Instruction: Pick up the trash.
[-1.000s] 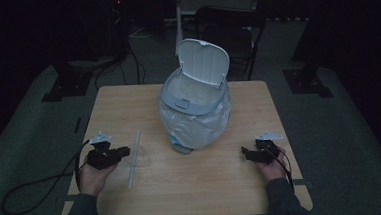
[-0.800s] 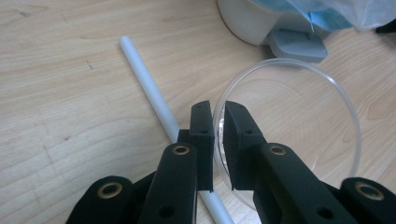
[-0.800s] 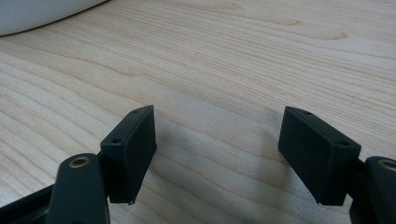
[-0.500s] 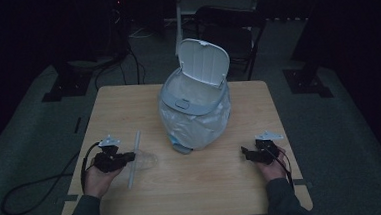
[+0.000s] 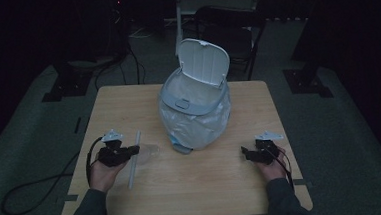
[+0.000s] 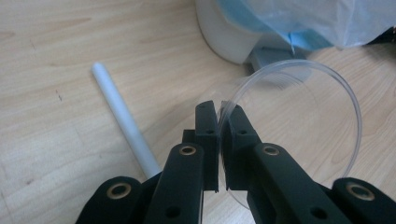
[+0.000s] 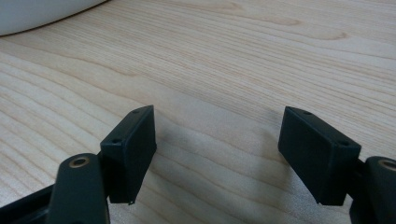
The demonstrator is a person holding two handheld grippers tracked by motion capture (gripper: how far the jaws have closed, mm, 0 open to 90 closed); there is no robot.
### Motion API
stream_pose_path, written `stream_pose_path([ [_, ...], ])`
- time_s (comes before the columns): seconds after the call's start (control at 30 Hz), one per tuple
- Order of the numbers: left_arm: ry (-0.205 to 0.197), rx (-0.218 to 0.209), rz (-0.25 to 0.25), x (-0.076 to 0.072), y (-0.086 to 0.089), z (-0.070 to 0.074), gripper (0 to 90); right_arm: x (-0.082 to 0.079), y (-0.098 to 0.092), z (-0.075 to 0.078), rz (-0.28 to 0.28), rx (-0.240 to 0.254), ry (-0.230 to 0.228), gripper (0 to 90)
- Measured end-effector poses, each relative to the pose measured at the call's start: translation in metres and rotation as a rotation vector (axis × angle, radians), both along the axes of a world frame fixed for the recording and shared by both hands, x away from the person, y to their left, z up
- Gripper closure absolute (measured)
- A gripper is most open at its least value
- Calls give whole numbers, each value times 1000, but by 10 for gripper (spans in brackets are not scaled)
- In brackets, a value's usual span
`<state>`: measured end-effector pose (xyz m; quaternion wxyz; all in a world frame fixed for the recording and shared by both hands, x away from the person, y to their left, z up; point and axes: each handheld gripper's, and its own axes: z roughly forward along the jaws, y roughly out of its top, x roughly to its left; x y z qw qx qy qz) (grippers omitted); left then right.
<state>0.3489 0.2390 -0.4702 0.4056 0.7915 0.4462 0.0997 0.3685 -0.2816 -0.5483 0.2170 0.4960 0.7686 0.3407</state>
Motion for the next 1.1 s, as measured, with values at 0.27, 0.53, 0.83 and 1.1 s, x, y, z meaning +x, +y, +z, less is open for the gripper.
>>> stream_pose_path([
  [0.27, -40, -29, 15, 3, 2, 14, 872, 0, 0, 0, 0, 0, 0, 267],
  [0.53, -82, -44, 31, 4, 9, 30, 871, 0, 0, 0, -1, 1, 1, 267],
  [0.83, -126, -55, 36, 7, 14, 50, 871, 0, 0, 0, -1, 1, 2, 267],
  [1.1, -160, -62, 29, 9, 13, 64, 871, 0, 0, 0, -1, 1, 2, 267],
])
